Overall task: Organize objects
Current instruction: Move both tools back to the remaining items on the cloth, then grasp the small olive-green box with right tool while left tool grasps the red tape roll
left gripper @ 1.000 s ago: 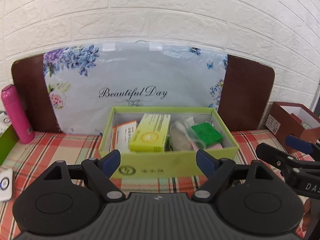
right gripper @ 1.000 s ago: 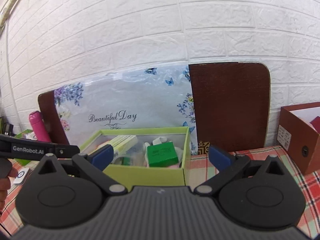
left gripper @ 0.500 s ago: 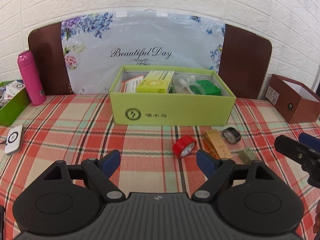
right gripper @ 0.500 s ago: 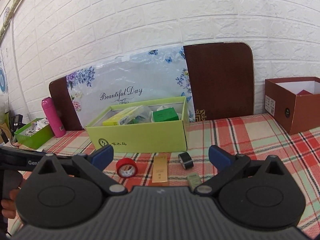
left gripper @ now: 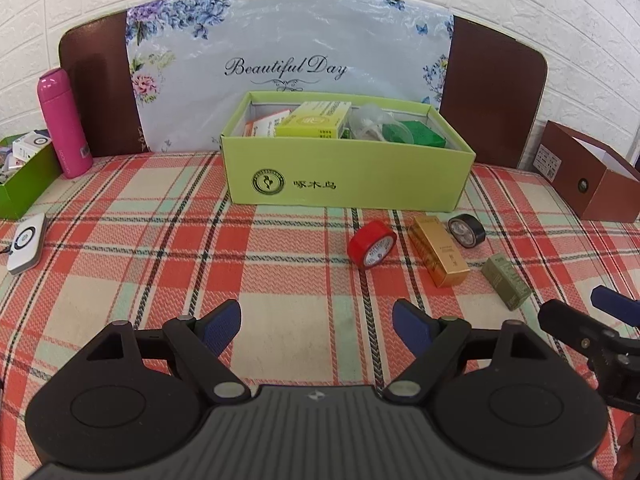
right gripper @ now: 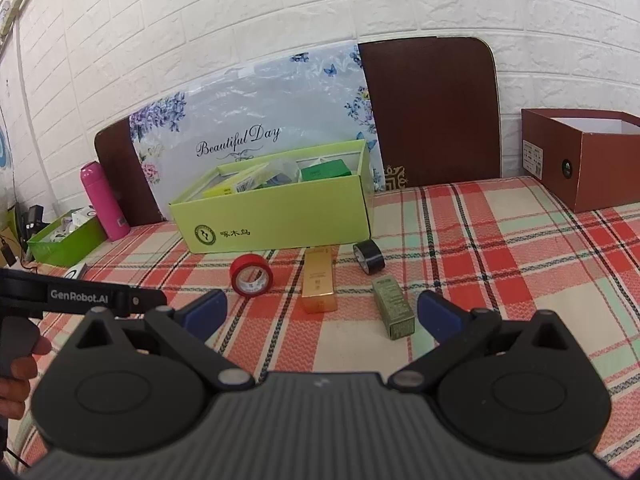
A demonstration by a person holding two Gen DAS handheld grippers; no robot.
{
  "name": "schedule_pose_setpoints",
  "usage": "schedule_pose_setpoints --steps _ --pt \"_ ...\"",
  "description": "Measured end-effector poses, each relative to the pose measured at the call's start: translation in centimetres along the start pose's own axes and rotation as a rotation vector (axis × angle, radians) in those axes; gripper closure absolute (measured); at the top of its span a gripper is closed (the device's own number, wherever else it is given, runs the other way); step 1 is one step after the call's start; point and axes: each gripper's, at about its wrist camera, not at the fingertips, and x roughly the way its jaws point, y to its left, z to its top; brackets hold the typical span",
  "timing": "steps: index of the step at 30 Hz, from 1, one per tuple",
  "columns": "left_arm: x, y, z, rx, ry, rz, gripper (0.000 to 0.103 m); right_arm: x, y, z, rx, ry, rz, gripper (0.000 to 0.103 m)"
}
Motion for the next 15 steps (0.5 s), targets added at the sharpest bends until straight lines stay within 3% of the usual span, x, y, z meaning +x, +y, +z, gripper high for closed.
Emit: schedule_pose_setpoints --steps 9,12,14,15 --pt "1.0 -0.6 -1.0 0.012 0.036 -0.043 0.017 4.5 -2.6 -1.4 -0.098 0.045 -0.042 0.002" --pt "1.3 -0.8 -1.0 0.016 0.028 -0.056 0.017 7.1 -3.3 -1.2 -0.133 0.078 -0.061 0.016" --pt "1.8 -0.9 -1.0 0.023 0.026 -0.052 0.017 8.5 -3.6 -1.2 -0.144 0.096 -0.061 0.02" --pt "2.0 -1.0 -1.0 0.029 0.02 -0.052 0.017 9.0 -3.7 -1.4 -0.152 0.102 -0.063 0.029"
